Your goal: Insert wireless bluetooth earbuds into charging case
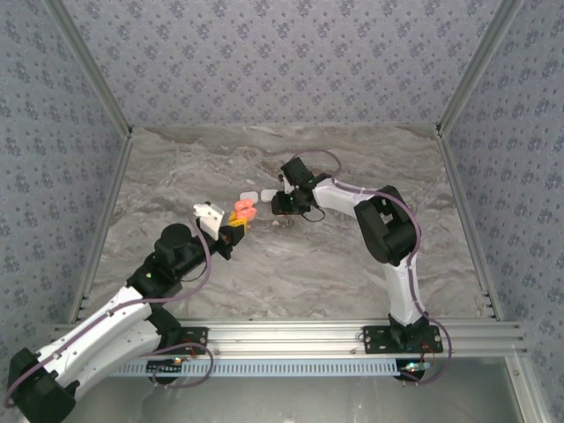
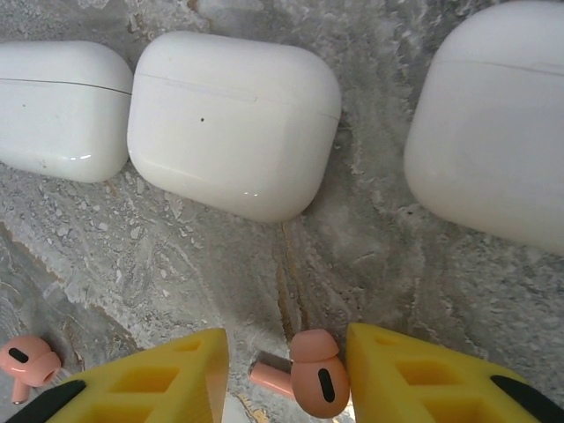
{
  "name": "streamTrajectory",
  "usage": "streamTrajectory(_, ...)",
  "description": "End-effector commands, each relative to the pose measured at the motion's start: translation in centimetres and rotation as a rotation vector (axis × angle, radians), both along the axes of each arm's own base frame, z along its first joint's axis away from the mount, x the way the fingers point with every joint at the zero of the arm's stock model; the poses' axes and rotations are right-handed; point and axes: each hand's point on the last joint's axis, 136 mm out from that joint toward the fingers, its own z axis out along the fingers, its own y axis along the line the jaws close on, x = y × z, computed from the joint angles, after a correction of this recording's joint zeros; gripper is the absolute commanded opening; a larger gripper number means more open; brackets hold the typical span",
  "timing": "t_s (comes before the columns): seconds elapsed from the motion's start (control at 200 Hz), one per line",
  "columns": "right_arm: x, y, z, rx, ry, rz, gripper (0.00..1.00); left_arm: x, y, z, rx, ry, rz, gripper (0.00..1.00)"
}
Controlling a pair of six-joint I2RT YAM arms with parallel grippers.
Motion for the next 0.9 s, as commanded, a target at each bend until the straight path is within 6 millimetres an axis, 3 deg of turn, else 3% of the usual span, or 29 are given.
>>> streamTrajectory(0.0,-0.1,0.4,-0.6,-0.023,0.015,0.006,0.41,0.0,0.1,0.8,0.000,-0.030,0.004,0.00)
streamTrajectory(0.31,-0.4,0.6,-1.3,-0.077,0.014,0.036,0.38,-0.1,0.3,0.8,-0.004,-0.029,0.007,0.00)
streamTrajectory(0.894,-2.0,-1.4,-2.4,-0.207,0.012,0.062,0.31,-0.1,0.4,0.9,-0.003,-0.032,0.015,0.00)
